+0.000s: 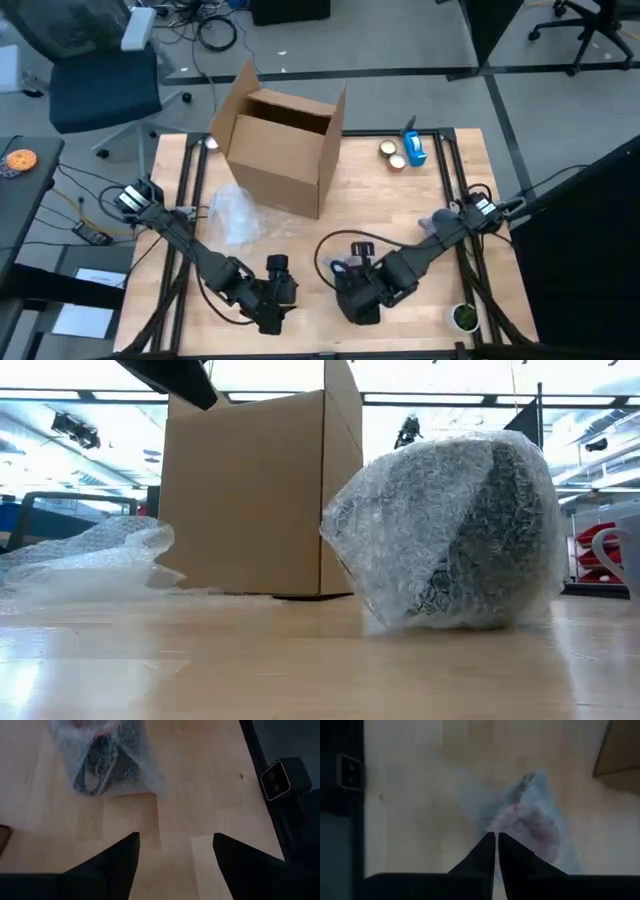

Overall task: Wrap mug
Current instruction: Put the wrapped orange mug into the box

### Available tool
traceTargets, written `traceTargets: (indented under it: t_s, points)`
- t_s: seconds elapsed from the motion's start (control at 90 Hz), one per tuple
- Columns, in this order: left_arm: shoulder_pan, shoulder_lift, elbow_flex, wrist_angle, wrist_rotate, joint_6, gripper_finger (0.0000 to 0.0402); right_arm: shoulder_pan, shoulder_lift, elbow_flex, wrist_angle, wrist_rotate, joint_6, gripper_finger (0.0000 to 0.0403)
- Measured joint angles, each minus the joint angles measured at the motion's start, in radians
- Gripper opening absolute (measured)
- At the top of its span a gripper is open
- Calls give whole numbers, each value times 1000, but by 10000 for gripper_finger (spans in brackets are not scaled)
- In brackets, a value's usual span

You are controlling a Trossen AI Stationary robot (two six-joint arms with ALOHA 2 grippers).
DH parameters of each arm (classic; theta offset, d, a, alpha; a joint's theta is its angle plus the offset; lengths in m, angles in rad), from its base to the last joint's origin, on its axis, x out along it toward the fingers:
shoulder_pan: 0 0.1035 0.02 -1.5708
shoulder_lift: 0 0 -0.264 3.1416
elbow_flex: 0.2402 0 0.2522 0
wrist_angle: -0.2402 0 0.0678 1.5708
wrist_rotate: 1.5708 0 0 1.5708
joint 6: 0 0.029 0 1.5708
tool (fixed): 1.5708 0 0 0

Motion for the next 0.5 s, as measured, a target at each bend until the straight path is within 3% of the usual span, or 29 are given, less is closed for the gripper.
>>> traceTargets:
  t_s: [0.156,0.5]
  points:
    - [5,0,0,20,0,77,239,-1,2,-47,12,-93,102,28]
    - [42,0,0,35,17,100,239,-84,2,-200,61,-124,121,164]
